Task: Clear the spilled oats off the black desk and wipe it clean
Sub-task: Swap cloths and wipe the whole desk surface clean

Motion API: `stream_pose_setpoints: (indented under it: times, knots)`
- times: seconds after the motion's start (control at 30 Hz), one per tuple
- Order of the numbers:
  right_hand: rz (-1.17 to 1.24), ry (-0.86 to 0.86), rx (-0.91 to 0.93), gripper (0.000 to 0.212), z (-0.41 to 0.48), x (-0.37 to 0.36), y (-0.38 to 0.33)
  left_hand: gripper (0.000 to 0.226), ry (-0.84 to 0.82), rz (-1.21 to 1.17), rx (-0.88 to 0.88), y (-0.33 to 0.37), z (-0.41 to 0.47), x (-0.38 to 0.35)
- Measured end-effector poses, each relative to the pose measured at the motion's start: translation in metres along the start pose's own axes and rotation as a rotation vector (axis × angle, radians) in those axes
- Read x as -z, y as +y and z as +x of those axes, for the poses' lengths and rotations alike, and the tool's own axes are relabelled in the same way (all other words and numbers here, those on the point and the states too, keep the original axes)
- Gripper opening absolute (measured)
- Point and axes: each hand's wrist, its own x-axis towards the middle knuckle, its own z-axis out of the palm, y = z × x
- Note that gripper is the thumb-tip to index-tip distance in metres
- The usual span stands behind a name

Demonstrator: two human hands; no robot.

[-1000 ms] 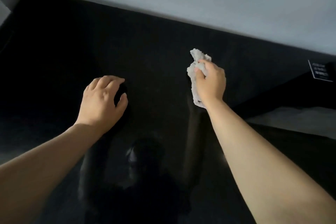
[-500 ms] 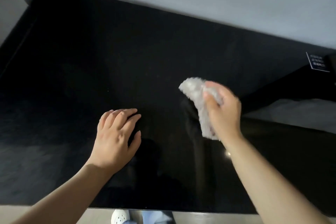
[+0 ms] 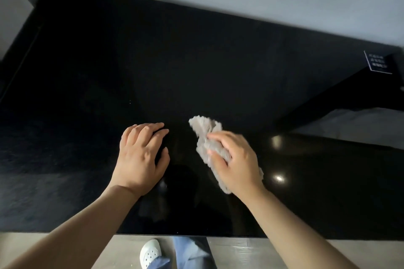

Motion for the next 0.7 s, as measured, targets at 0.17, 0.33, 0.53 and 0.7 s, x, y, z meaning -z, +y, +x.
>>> stream_pose_setpoints:
  times: [0.17,0.33,0.53,0.7]
  knots:
    - [0.161,0.139,-0.173,0.033,0.017,0.037,0.013,0.037,0.01,-0.005,0.009,0.0,0.0,-0.001]
    - [-0.135,0.277,-0.27,0.028,0.066,0.017,0.033,0.037,0.028,0.009,0.004,0.0,0.0,-0.003]
    - [-0.092,0.212,0.016,0.028,-0.035,-0.015,0.004,0.039,0.021,0.025,0.017,0.004,-0.001,-0.001]
    - [0.117,0.065,-0.006,0.028,-0.072,0.003,-0.006,0.041,0.026,0.052,0.023,0.005,-0.002,0.0]
